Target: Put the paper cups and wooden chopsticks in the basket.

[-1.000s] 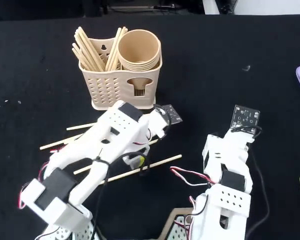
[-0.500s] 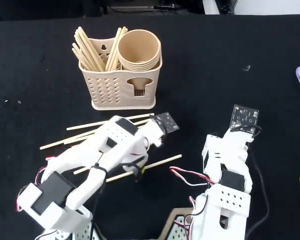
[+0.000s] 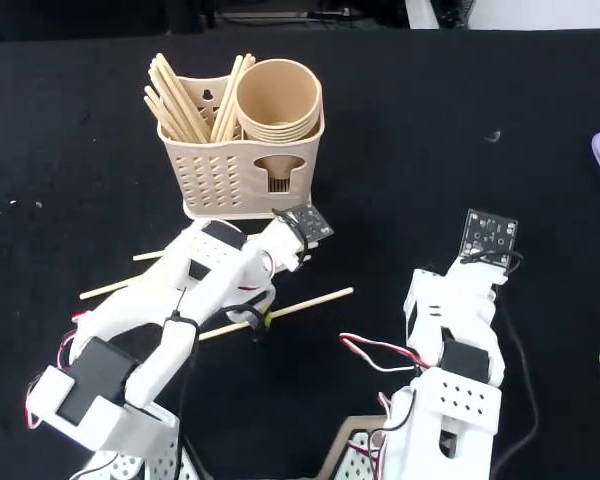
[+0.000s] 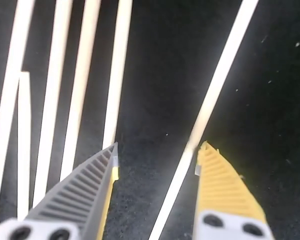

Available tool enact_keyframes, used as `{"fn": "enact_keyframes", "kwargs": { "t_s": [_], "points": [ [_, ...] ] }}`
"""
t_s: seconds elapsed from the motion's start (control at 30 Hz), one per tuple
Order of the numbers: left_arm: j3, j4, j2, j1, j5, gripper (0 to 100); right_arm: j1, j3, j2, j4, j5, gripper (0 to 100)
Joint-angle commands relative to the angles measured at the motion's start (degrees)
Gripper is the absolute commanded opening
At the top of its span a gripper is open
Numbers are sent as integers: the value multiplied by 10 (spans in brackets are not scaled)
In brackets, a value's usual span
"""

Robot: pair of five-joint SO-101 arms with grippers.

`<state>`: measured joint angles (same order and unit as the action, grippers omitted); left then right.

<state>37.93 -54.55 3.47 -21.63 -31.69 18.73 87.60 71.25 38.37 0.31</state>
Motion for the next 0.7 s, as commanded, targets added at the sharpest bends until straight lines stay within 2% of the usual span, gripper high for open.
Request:
{"fn": "enact_keyframes", "kwargs": {
  "t_s": [0.0, 0.67],
  "points": [
    [-22, 2, 26, 7, -4, 248, -6, -19, 14, -14, 7, 96],
    [-69, 6, 18, 32, -6, 248, -6, -19, 14, -14, 7, 96]
  ]
}}
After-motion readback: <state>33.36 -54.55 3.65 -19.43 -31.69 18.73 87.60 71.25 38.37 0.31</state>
